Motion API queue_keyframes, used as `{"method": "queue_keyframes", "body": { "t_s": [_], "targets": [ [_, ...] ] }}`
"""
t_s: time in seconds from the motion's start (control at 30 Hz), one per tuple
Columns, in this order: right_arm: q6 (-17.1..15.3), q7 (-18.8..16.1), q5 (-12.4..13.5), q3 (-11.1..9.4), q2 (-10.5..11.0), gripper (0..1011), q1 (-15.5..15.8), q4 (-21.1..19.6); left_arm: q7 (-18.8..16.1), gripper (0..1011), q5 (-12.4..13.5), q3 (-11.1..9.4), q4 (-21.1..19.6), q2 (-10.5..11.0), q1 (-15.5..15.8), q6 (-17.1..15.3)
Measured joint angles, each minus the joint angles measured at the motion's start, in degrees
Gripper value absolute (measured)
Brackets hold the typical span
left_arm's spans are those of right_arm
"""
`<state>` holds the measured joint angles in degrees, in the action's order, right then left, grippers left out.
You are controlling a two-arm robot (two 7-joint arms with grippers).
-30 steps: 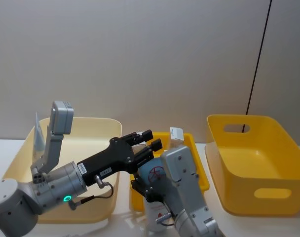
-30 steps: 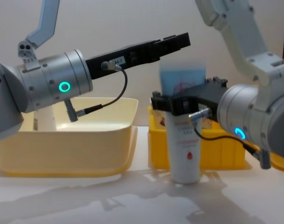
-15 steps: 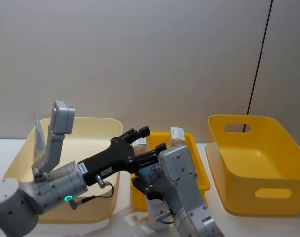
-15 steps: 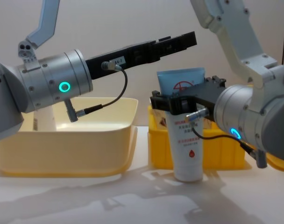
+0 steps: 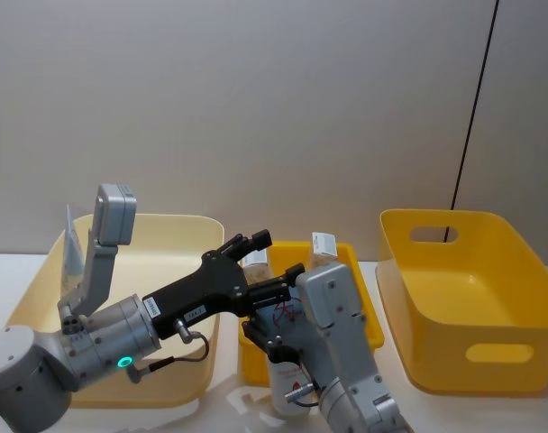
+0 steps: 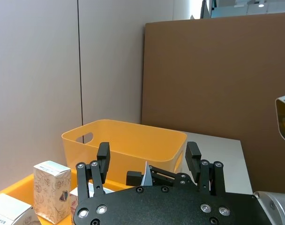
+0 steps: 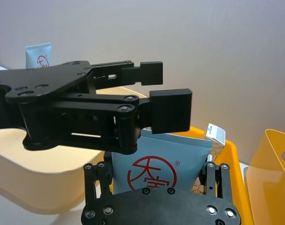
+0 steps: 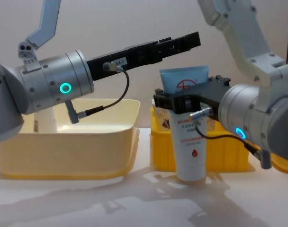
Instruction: Bimanual collaborative sorting of washing and personal care products
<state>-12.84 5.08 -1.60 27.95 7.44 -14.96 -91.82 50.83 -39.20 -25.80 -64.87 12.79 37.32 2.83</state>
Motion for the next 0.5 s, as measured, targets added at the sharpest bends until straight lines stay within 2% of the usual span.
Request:
{"method": "queue_keyframes", "body": {
  "t_s": [0.5],
  "targets": [
    [1.07, -0.76, 1.15, -1.15, -0.35, 927, 0.95, -1.30, 0.00, 1000, 0.00, 0.00, 0.00, 0.00, 0.00, 0.00]
  ]
}}
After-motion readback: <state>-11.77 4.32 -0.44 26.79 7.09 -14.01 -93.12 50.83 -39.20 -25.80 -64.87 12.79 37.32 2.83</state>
